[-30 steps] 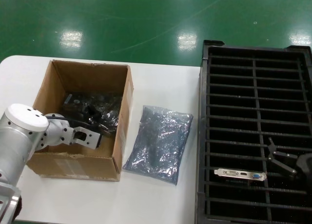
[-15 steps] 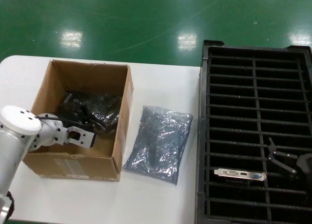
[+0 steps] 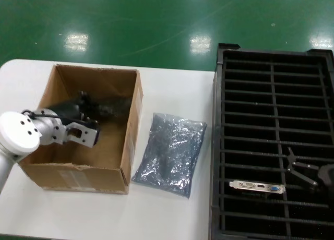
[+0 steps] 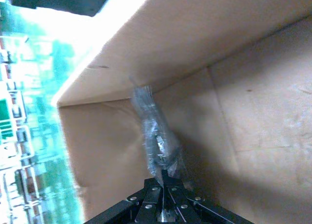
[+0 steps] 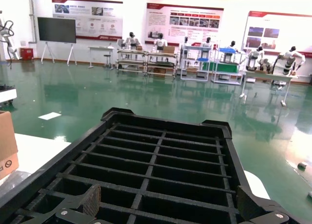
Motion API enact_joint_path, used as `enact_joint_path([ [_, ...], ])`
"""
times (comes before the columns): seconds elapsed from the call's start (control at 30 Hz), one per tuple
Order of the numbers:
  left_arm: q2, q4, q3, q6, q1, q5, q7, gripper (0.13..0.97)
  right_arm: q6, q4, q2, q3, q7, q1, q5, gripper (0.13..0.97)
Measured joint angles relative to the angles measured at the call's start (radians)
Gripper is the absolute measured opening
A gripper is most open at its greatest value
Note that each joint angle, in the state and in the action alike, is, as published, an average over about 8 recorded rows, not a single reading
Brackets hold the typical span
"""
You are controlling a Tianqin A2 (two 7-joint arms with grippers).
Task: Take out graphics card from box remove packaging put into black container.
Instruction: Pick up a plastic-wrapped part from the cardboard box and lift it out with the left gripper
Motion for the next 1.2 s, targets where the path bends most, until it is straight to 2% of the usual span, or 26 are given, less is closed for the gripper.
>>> enact_joint_path([
  [0.17, -0.049, -0.180, -0.003, 0.010, 0.054, 0.136, -0.164, 0.140, 0.000, 0.000, 0.000, 0.000, 0.000, 0.000, 0.000, 0.966],
  [0.3, -0.080, -0.291, -0.019, 0.018, 0.086, 0.230, -0.261, 0.140, 0.000, 0.000, 0.000, 0.000, 0.000, 0.000, 0.000, 0.966],
  [0.5, -0.120, -0.436, -0.053, 0.039, 0.137, 0.320, -0.361, 0.140, 0.000, 0.000, 0.000, 0.000, 0.000, 0.000, 0.000, 0.966],
  [0.7, -0.153, -0.545, -0.070, 0.063, 0.195, 0.359, -0.415, 0.140, 0.000, 0.000, 0.000, 0.000, 0.000, 0.000, 0.000, 0.966],
  [0.97, -0.173, -0.592, -0.074, 0.062, 0.225, 0.370, -0.427, 0.140, 0.000, 0.000, 0.000, 0.000, 0.000, 0.000, 0.000, 0.966],
  [1.07, -0.192, -0.659, -0.090, 0.073, 0.249, 0.374, -0.443, 0.140, 0.000, 0.000, 0.000, 0.000, 0.000, 0.000, 0.000, 0.966],
  [1.2, -0.235, -0.794, -0.122, 0.097, 0.304, 0.376, -0.471, 0.140, 0.000, 0.000, 0.000, 0.000, 0.000, 0.000, 0.000, 0.966],
])
